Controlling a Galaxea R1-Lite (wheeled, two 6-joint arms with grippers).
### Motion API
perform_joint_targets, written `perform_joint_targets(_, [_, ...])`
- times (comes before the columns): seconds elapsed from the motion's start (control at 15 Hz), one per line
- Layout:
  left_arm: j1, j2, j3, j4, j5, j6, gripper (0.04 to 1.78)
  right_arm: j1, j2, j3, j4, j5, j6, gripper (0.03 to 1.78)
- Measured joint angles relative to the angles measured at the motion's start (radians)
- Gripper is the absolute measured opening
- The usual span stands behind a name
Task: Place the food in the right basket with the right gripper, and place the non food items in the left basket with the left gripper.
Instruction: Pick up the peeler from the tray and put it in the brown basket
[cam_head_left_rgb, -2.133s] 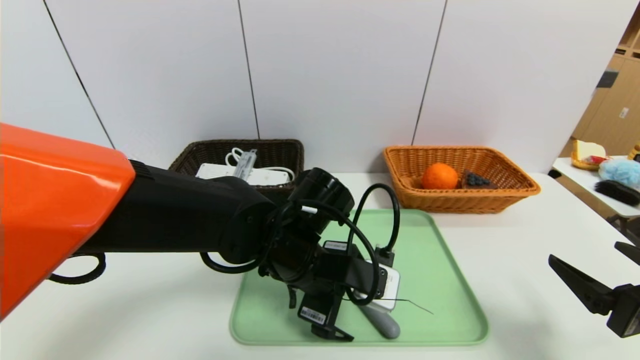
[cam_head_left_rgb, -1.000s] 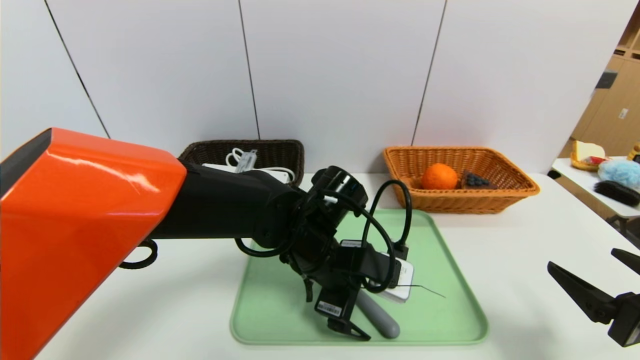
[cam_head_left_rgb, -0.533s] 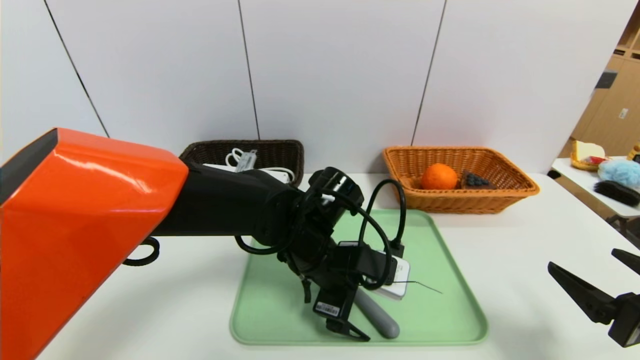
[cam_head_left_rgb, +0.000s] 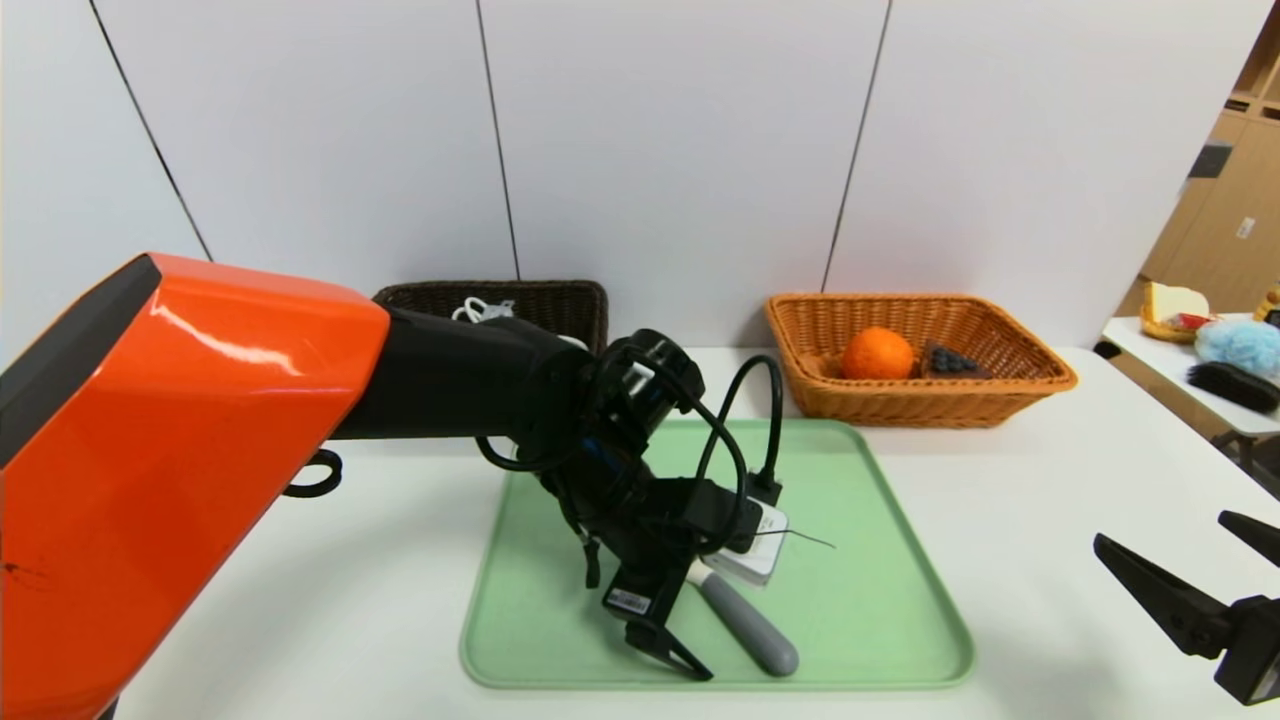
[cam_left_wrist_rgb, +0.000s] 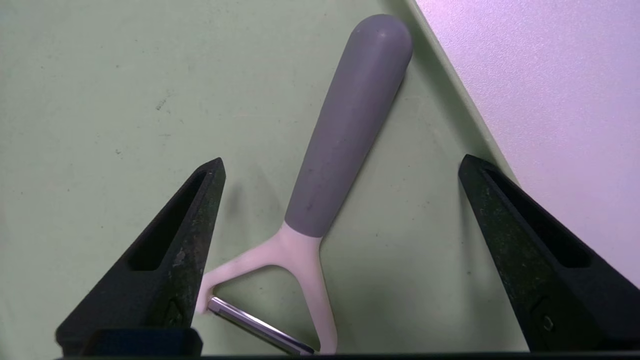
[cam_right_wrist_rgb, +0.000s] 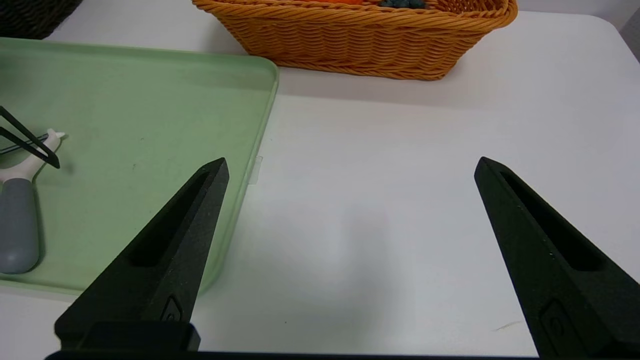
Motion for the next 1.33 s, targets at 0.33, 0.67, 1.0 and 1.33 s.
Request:
perform_joint_targets(0.33, [0.000, 0.020, -0.009, -0.008, -0.003, 0.000, 1.65, 0.000, 0.000, 0.005, 0.000, 0.003, 0.001, 1.70])
perform_joint_targets(0.67, [0.001, 0.039, -0.013, -0.016, -0.002, 0.021, 1.52, 0.000, 0.000, 0.007, 0.000, 0.003, 0.000, 1.70])
perform_joint_targets(1.0, [0.008, 0.050, -0.014, -0.019, -0.001, 0.026, 1.20, 0.000, -0.001, 0.009, 0.000, 0.003, 0.001, 1.70])
perform_joint_targets(1.33, [0.017, 0.052, -0.014, -0.018, 0.002, 0.026, 1.05, 0.000, -0.001, 0.009, 0.000, 0.003, 0.001, 1.70])
